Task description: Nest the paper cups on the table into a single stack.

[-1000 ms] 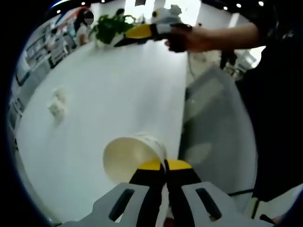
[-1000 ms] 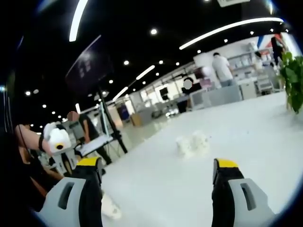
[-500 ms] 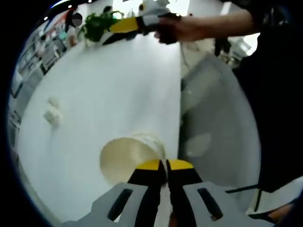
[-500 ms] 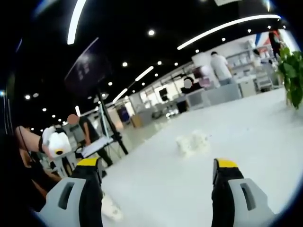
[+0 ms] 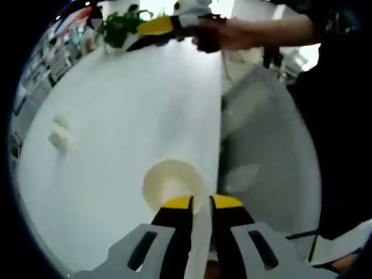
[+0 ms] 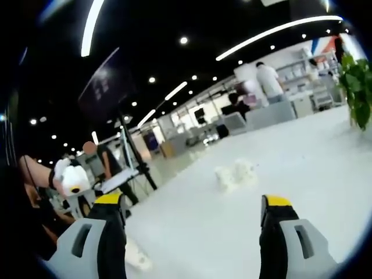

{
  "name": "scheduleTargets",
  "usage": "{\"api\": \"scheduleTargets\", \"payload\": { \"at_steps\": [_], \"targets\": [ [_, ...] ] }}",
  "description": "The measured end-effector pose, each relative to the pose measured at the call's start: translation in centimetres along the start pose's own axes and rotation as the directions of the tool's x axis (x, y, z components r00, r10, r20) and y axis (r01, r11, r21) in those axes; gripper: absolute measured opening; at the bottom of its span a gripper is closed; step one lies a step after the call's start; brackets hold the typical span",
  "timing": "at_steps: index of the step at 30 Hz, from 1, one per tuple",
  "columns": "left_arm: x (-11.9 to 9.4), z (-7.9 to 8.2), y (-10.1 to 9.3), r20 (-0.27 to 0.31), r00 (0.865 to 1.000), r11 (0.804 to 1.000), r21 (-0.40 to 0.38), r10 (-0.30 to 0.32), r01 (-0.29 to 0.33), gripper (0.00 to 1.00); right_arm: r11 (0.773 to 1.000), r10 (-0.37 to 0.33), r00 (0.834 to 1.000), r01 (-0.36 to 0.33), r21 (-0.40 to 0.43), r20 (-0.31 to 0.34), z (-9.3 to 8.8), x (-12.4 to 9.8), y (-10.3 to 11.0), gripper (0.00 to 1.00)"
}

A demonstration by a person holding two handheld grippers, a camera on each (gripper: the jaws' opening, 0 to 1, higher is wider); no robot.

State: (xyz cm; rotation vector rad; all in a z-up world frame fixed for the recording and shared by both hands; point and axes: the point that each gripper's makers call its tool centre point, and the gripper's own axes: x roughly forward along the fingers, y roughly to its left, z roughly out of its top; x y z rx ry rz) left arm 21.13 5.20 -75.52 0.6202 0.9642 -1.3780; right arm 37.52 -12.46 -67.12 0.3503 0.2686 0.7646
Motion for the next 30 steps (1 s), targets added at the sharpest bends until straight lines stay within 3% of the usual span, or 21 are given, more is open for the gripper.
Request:
{"api": "scheduleTargets", "payload": {
  "at_steps": [14,18,30],
  "targets": [
    [0.5,-0.3,0.2,0.007,1.000,1.000,0.028,-0.004,0.004,0.05,1.000,-0.003,1.000,0.003,0.006,-0.005,0.0,0.2,-0.3,0.94],
    [1.1,-0.8,0.1,-0.019,1.000,0.997,0.075,-0.008,0.010,0.03,1.000,-0.003,1.000,0.003,0.009,-0.006,-0.1,0.3,-0.3,0.94],
    [1.8,0.0,0.4,0.009,1.000,0.994,0.108,0.001,-0.002,0.02,1.000,-0.007,1.000,0.007,0.011,-0.016,-0.2,0.0,-0.4,0.94]
  ]
}}
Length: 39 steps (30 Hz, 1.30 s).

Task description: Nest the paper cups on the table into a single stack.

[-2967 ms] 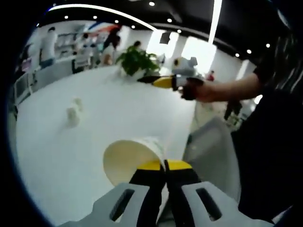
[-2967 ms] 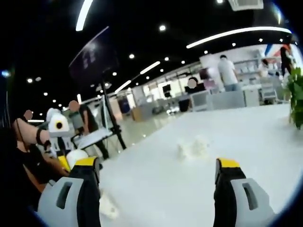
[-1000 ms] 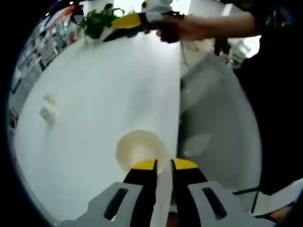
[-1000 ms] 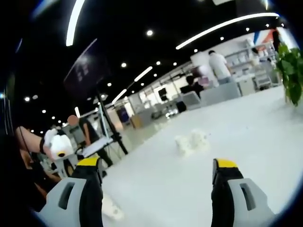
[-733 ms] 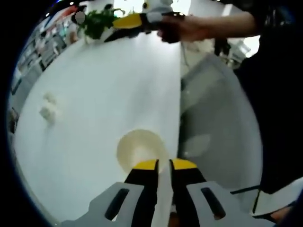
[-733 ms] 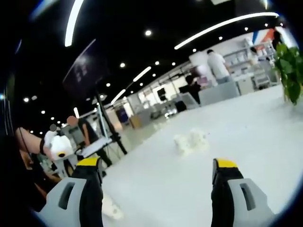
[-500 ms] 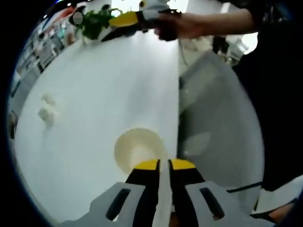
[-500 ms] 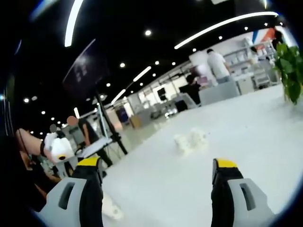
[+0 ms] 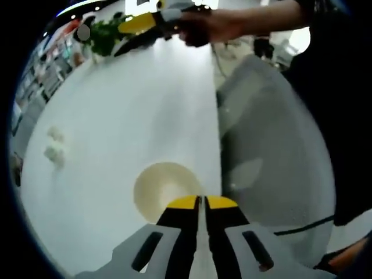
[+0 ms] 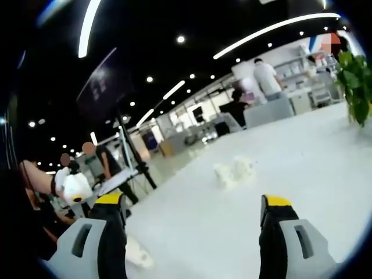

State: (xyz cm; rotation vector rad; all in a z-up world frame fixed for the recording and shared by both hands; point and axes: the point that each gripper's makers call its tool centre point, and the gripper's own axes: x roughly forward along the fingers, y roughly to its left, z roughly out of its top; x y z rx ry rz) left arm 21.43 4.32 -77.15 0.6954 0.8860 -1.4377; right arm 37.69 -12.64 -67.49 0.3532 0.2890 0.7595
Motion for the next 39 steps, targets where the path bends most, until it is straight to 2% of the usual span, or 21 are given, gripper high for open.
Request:
{"api": "scheduleTargets", "payload": {
  "at_steps": [6,7,11,16,21,24,28,31,34,37,39],
  "targets": [
    [-0.5,0.2,-0.1,0.022,1.000,1.000,-0.026,-0.005,0.006,0.03,1.000,-0.001,1.000,0.001,-0.003,0.001,0.1,0.0,-0.2,0.94],
    [-0.6,0.4,-0.3,0.049,0.999,0.999,-0.039,-0.016,0.018,0.05,1.000,-0.001,1.000,0.001,-0.004,0.000,0.1,0.0,-0.2,0.94],
    [-1.4,0.7,-0.1,0.081,0.997,0.997,-0.080,0.000,0.007,0.16,1.000,0.000,1.000,0.000,-0.005,0.001,0.3,0.3,0.0,0.94],
    [-2.4,0.8,-0.3,0.132,0.991,0.995,-0.095,0.006,0.006,0.21,1.000,0.003,1.000,-0.003,-0.006,-0.005,0.2,0.5,0.1,0.94],
    [-3.9,1.6,0.8,0.251,0.964,0.983,-0.176,0.088,-0.044,0.30,1.000,0.005,1.000,-0.005,-0.011,-0.017,-0.1,0.7,0.3,0.94],
    [-4.7,1.7,1.3,0.291,0.950,0.978,-0.202,0.117,-0.059,0.31,1.000,0.004,1.000,-0.005,-0.008,-0.018,0.0,0.7,0.4,0.94],
    [-6.2,2.2,2.4,0.377,0.910,0.965,-0.251,0.174,-0.081,0.33,1.000,0.002,1.000,-0.002,-0.010,-0.026,0.0,0.6,0.4,0.94],
    [-6.8,1.7,3.3,0.380,0.901,0.954,-0.281,0.212,-0.105,0.37,1.000,0.006,0.999,-0.006,-0.017,-0.033,0.1,0.6,0.4,0.94],
    [-7.1,1.4,4.0,0.382,0.891,0.934,-0.339,0.248,-0.115,0.44,1.000,0.005,0.999,-0.006,-0.027,-0.042,0.3,0.5,0.4,0.94],
    [-7.4,0.9,4.8,0.387,0.875,0.925,-0.346,0.290,-0.154,0.50,0.999,0.003,0.999,-0.004,-0.035,-0.047,0.6,0.5,0.2,0.94],
    [-7.7,0.6,5.4,0.392,0.861,0.910,-0.378,0.324,-0.170,0.55,0.999,0.002,0.999,-0.004,-0.038,-0.051,0.7,0.5,0.2,0.94]
  ]
}}
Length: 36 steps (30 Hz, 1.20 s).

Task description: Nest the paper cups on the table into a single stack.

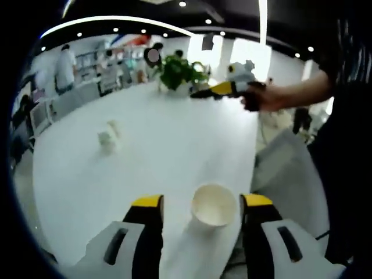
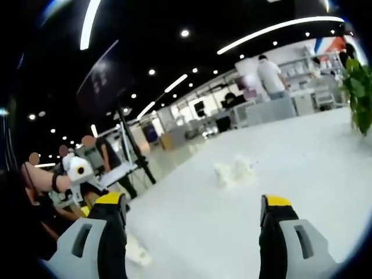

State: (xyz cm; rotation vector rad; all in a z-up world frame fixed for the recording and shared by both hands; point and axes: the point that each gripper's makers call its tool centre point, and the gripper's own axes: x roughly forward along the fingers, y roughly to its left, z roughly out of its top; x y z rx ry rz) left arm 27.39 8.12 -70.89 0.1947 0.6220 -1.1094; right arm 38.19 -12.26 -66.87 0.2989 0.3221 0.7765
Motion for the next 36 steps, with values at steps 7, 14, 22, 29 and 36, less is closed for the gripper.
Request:
{"api": "scheduleTargets", "payload": {
  "at_steps": [7,14,22,29,36],
  "targets": [
    [-0.8,-0.1,2.1,0.067,0.993,0.996,-0.026,0.092,-0.091,0.74,1.000,0.004,1.000,-0.005,-0.014,-0.020,0.0,0.1,0.3,0.94],
    [-1.8,1.0,4.5,0.164,0.966,0.979,-0.077,0.201,-0.191,0.96,0.999,0.009,1.000,-0.010,-0.033,-0.030,0.7,0.4,0.4,0.93],
    [-2.3,1.8,5.5,0.229,0.943,0.969,-0.113,0.240,-0.219,1.00,0.998,0.030,0.997,-0.034,-0.049,-0.069,0.6,1.8,1.0,0.93],
    [-2.5,1.9,5.9,0.262,0.930,0.962,-0.158,0.257,-0.221,0.99,0.995,0.055,0.993,-0.063,-0.083,-0.100,1.3,4.2,0.9,0.92],
    [-2.6,1.9,6.3,0.281,0.919,0.957,-0.167,0.277,-0.237,0.99,0.980,0.082,0.982,-0.110,-0.163,-0.169,2.4,8.9,0.0,0.89]
  ]
}}
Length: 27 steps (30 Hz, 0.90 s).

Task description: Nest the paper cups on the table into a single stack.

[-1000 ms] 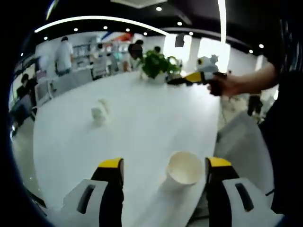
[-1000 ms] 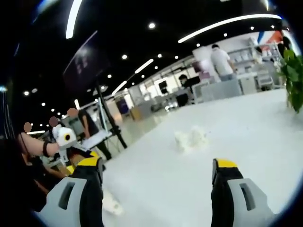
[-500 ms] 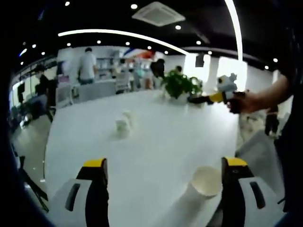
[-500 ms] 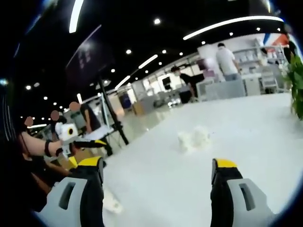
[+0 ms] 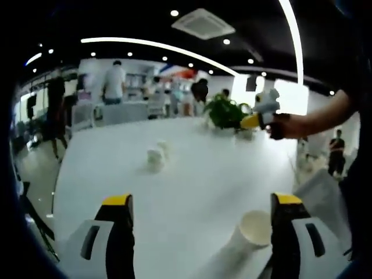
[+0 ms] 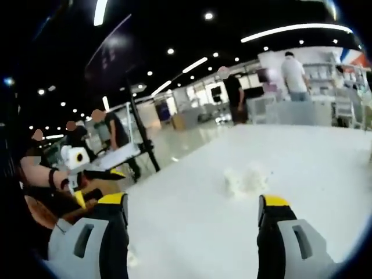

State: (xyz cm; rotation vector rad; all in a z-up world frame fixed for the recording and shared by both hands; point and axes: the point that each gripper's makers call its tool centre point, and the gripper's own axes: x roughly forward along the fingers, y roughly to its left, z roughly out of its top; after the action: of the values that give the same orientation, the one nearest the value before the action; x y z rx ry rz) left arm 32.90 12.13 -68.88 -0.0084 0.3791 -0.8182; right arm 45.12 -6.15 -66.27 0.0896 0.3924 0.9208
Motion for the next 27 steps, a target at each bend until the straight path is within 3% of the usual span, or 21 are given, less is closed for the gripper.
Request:
{"api": "scheduleTargets", "payload": {
  "at_steps": [3,9,15,21,27],
  "targets": [
    [0.2,-0.5,0.3,-0.012,1.000,1.000,-0.005,0.006,-0.006,0.99,1.000,0.023,1.000,-0.023,-0.014,-0.002,0.7,1.9,-0.4,0.87],
    [0.7,-0.5,0.3,-0.004,1.000,1.000,-0.021,0.011,-0.011,0.98,0.996,0.055,0.996,-0.059,-0.059,-0.067,1.2,6.6,-2.2,0.83],
    [1.0,-0.8,0.4,-0.013,1.000,0.999,-0.030,0.020,-0.020,0.98,0.981,0.086,0.981,-0.114,-0.156,-0.176,0.4,11.0,-4.1,0.77],
    [1.2,-1.5,1.0,-0.024,0.999,0.997,-0.063,0.043,-0.045,0.97,0.977,0.096,0.976,-0.130,-0.167,-0.195,0.0,14.2,-6.2,0.74],
    [1.4,-1.2,1.4,-0.018,0.998,0.996,-0.069,0.057,-0.058,0.96,0.967,0.107,0.959,-0.162,-0.198,-0.262,-1.4,16.1,-6.4,0.74]
  ]
}}
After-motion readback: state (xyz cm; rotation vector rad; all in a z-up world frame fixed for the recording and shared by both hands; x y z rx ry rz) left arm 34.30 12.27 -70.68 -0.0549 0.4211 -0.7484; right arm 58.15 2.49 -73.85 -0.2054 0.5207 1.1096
